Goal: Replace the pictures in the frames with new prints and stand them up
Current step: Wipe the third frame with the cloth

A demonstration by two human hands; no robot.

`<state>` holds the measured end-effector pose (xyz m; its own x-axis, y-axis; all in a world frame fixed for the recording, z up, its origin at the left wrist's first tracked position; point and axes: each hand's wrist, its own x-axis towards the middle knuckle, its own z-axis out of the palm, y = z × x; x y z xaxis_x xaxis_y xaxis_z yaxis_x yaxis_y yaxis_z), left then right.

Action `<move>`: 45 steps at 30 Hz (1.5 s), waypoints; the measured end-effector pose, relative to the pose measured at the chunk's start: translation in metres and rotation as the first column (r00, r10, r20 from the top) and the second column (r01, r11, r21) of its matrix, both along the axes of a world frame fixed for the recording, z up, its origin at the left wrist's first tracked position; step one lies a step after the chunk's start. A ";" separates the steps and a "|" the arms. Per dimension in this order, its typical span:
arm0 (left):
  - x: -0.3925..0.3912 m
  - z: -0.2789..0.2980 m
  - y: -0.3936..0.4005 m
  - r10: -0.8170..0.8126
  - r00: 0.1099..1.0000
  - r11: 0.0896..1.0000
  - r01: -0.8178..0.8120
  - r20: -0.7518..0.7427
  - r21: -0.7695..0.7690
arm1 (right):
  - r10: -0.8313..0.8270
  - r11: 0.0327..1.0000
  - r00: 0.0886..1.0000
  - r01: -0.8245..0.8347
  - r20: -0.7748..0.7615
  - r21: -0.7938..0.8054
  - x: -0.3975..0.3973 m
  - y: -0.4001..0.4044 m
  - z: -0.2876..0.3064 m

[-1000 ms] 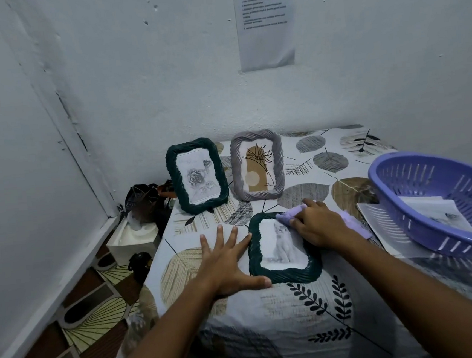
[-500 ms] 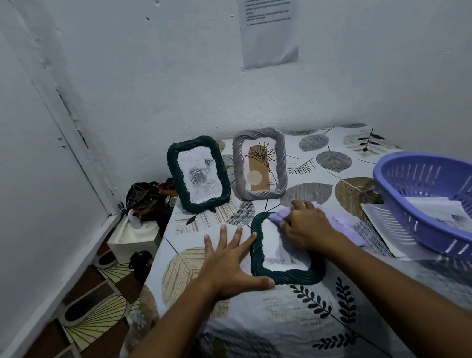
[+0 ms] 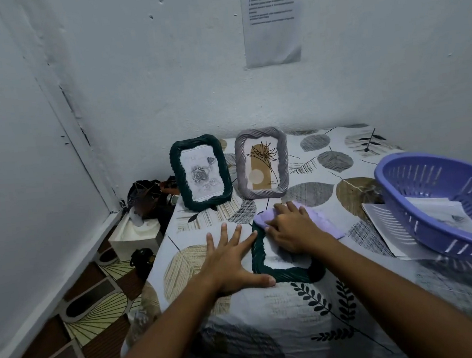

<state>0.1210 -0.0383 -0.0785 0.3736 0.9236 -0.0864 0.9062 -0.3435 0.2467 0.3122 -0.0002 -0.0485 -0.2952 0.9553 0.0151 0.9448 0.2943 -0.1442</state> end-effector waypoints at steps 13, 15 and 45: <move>0.002 0.002 0.003 0.065 0.992 0.998 -0.062 0.112 -0.026 | 0.165 0.986 0.986 -0.165 -0.018 -0.030 0.009 -0.067 -0.002; 0.002 0.002 0.003 0.061 0.993 0.998 -0.059 0.104 -0.027 | 0.198 0.978 0.979 -0.200 -0.050 -0.053 0.014 -0.072 -0.003; 0.001 0.005 0.002 0.038 0.996 0.999 -0.035 0.079 -0.041 | 0.116 0.993 0.993 -0.115 0.021 -0.038 0.033 -0.027 -0.007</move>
